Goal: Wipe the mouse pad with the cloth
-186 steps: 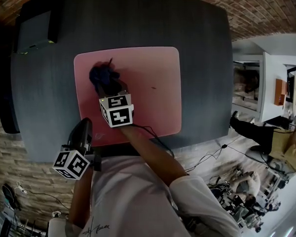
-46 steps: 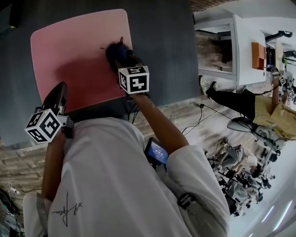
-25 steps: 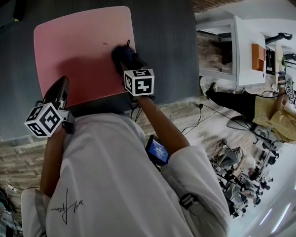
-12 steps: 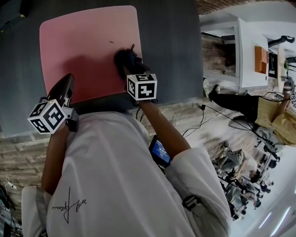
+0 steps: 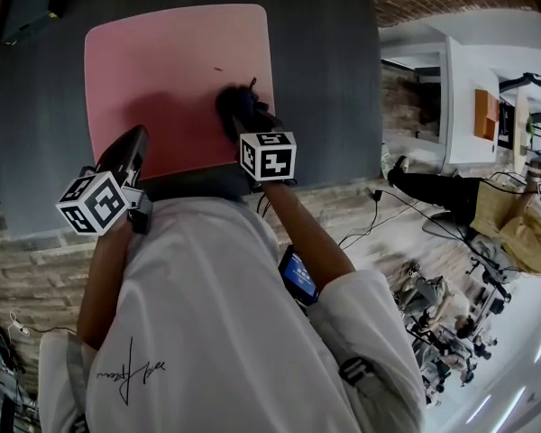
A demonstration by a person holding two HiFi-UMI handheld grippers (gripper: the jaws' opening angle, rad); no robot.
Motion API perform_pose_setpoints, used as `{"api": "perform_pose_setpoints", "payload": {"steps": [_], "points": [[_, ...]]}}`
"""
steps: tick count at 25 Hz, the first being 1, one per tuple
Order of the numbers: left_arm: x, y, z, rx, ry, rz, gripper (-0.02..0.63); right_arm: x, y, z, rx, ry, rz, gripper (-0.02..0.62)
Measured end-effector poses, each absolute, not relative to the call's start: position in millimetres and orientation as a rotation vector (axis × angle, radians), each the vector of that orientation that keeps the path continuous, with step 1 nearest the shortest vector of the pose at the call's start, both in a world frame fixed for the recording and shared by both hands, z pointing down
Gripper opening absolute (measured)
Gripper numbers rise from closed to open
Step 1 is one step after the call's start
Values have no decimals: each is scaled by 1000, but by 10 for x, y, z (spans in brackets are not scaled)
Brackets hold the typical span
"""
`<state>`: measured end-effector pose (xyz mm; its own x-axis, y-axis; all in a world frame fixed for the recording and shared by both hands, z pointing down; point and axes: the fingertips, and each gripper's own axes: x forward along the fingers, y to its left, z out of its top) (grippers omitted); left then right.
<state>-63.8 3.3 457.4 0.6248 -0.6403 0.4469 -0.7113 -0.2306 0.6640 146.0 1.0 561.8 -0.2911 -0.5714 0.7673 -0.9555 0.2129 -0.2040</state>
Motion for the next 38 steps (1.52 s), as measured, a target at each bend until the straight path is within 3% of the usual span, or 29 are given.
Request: {"api": "perform_pose_setpoints", "payload": {"steps": [38], "points": [[-767, 38, 4684, 1950, -1183, 227, 11, 802, -11, 5620, 1306, -2039, 979, 138]]}}
